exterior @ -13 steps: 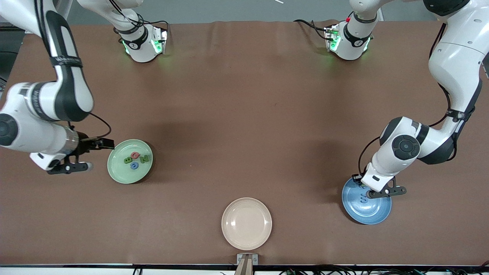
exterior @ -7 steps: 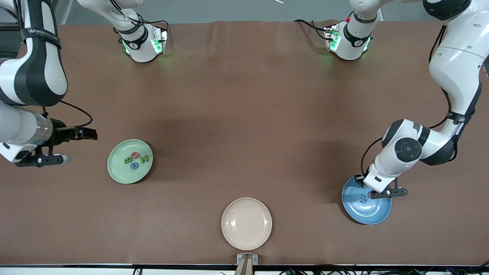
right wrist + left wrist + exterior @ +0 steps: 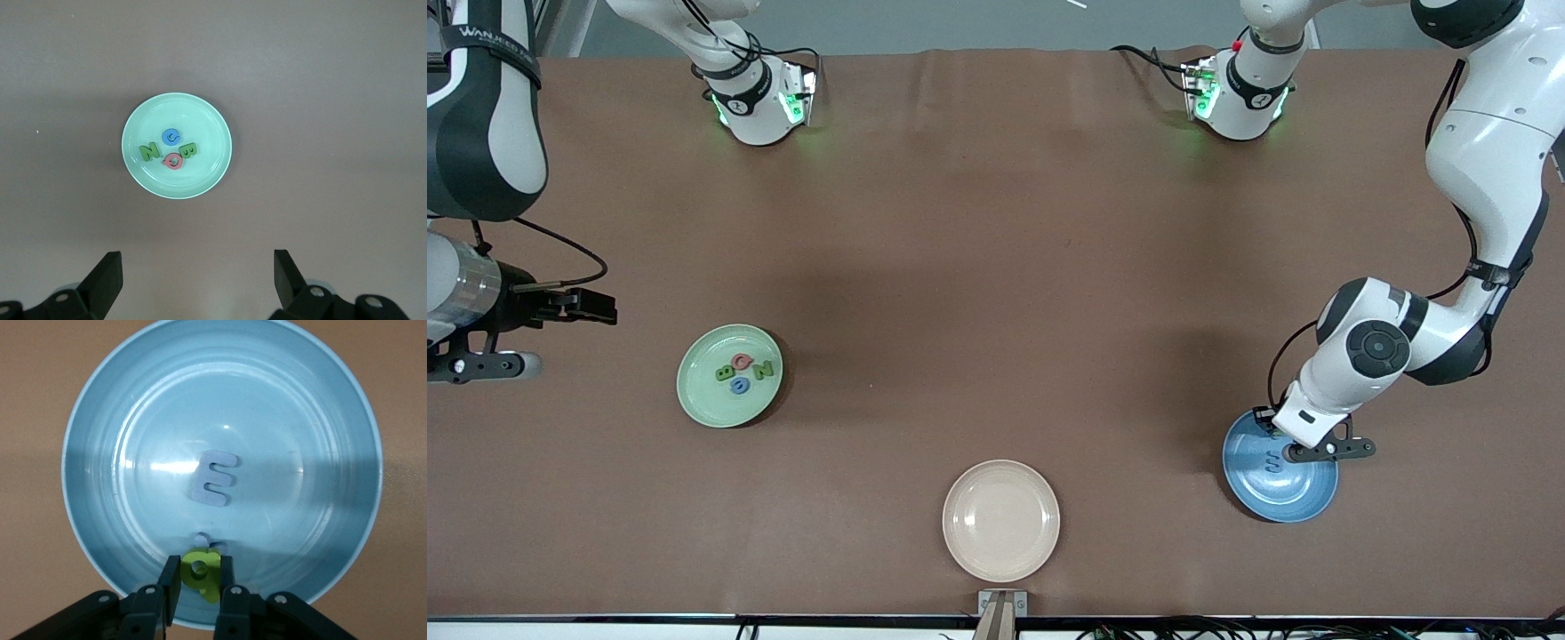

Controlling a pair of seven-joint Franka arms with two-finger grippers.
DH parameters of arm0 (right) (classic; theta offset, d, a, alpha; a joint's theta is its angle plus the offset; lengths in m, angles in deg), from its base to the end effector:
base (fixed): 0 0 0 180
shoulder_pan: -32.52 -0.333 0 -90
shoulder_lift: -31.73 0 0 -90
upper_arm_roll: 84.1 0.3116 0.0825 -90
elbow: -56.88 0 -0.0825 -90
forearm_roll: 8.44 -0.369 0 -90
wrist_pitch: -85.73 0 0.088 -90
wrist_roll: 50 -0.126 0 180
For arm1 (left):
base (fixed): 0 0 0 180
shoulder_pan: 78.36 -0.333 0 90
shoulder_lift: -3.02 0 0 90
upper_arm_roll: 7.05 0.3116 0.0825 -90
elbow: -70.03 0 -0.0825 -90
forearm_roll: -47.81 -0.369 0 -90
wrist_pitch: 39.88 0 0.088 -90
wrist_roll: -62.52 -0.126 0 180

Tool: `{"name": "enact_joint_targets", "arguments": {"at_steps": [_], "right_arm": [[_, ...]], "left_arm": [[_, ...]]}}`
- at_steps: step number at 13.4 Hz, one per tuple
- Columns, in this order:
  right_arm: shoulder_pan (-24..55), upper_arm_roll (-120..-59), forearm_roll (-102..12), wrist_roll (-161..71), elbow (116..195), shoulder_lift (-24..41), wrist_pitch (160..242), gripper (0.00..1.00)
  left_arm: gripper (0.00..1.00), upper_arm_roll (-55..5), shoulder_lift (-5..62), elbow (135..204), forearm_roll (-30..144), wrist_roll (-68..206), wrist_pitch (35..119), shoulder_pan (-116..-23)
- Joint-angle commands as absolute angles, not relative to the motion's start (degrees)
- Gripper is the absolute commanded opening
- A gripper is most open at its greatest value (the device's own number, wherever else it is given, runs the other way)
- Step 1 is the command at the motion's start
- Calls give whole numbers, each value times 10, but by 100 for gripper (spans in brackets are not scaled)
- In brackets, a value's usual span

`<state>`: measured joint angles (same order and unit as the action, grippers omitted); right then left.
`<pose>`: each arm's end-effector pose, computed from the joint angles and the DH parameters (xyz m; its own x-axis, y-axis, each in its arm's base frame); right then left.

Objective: Sort upper and lower case letters into plates

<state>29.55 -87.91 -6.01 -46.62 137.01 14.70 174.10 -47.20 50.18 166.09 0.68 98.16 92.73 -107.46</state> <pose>0.6141 -0.0093 0.5052 0.9869 0.0431 -0.1555 0.0518 -0.9973 0.0524 0.6675 -0.0537 0.1976 0.9916 0.0446 0.1214 0.0538 -0.9958 -0.0736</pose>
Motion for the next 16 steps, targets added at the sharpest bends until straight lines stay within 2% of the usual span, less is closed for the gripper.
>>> {"name": "enact_joint_targets", "arguments": {"at_steps": [1,5,13,14,15,16], "right_arm": [[304,-873,-62,-475,1358,141,1722,100],[316,-873,-109,-472,1368,148,1715,100],[295,-871,-73,-466,1455,242,1734,100],[295,-871,-73,-466,1465,252,1736,100],[295,-871,-73,-466,1471,261,1740,100],[295,-871,-73,-466,1473,269,1738,100]], "left_arm": [[0,-470,502,1660,4,970,931,-1073],[0,-470,503,1659,4,961,931,-1073],[0,-459,512,1658,4,922,932,-1074],[3,-455,514,1658,4,921,932,-1074],[9,-455,513,1657,4,921,932,-1074],[28,-455,512,1657,5,921,932,-1074]]}}
